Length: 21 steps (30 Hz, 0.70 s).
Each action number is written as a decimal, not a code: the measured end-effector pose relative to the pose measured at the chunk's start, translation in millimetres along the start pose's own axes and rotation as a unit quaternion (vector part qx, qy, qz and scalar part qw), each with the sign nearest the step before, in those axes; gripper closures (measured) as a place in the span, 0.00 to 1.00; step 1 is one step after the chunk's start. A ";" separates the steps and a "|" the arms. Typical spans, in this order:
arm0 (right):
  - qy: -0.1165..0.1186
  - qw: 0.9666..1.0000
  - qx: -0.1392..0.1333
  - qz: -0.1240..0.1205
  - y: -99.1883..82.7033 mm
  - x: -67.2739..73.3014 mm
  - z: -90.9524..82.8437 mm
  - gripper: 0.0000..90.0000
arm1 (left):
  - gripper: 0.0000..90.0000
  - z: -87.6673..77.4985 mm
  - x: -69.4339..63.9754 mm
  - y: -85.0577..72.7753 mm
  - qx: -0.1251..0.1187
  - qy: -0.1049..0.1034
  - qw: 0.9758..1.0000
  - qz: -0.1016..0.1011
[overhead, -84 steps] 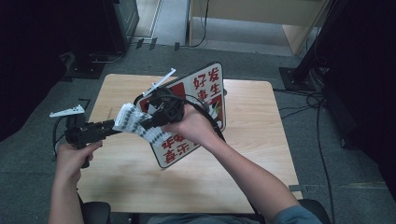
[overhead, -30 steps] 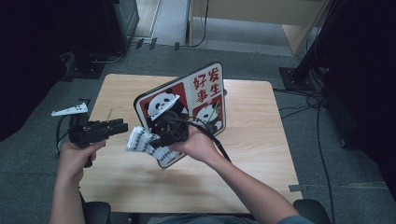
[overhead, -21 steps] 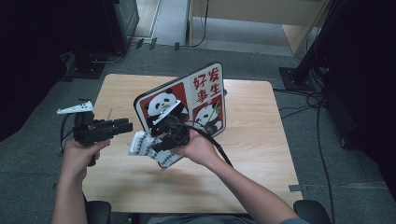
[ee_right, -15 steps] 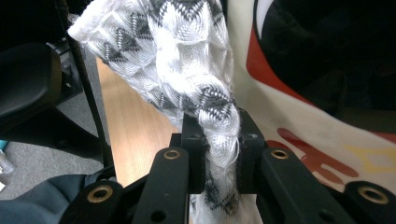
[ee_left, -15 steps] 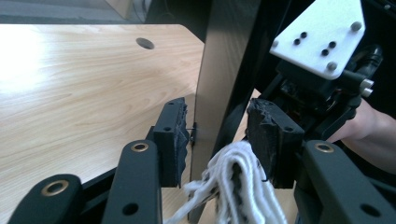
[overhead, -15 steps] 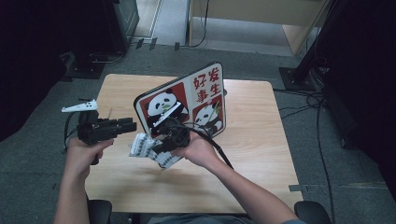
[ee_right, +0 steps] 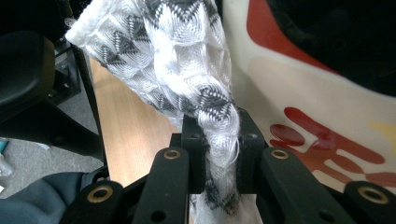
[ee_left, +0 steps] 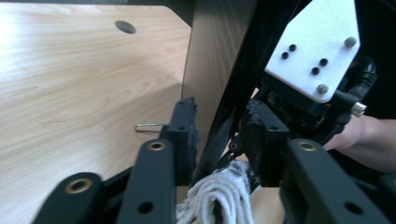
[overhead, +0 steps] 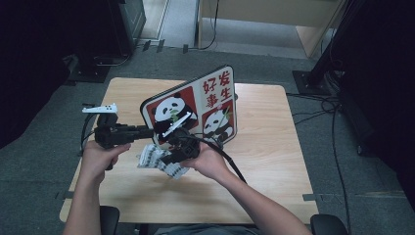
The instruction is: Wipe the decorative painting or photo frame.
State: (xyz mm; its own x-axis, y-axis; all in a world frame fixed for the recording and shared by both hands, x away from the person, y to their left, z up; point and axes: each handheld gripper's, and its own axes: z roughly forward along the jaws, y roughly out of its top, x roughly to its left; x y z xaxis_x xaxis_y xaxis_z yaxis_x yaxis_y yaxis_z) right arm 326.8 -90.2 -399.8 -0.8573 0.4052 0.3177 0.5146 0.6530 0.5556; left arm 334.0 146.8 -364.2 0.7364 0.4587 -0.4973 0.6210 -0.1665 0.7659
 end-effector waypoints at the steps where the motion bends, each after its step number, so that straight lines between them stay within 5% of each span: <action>1: -0.001 1.000 -0.001 0.000 -1.1 -0.5 1.2 0.88 | 0.75 0.8 0.1 0.2 0.004 -0.002 1.000 0.001; 21: -0.001 1.000 0.006 -0.008 -19.9 -7.7 18.2 0.88 | 0.82 1.5 2.7 -0.8 0.010 -0.010 1.000 -0.020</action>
State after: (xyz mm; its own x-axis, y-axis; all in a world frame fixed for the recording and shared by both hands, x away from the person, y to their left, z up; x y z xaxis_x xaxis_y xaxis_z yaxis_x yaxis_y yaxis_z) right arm 323.5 -94.7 -427.3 -0.8652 0.3960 0.3078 0.5013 0.6672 0.5509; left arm 335.8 146.8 -366.8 0.7158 0.4473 -0.5363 0.6557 -0.1663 0.7364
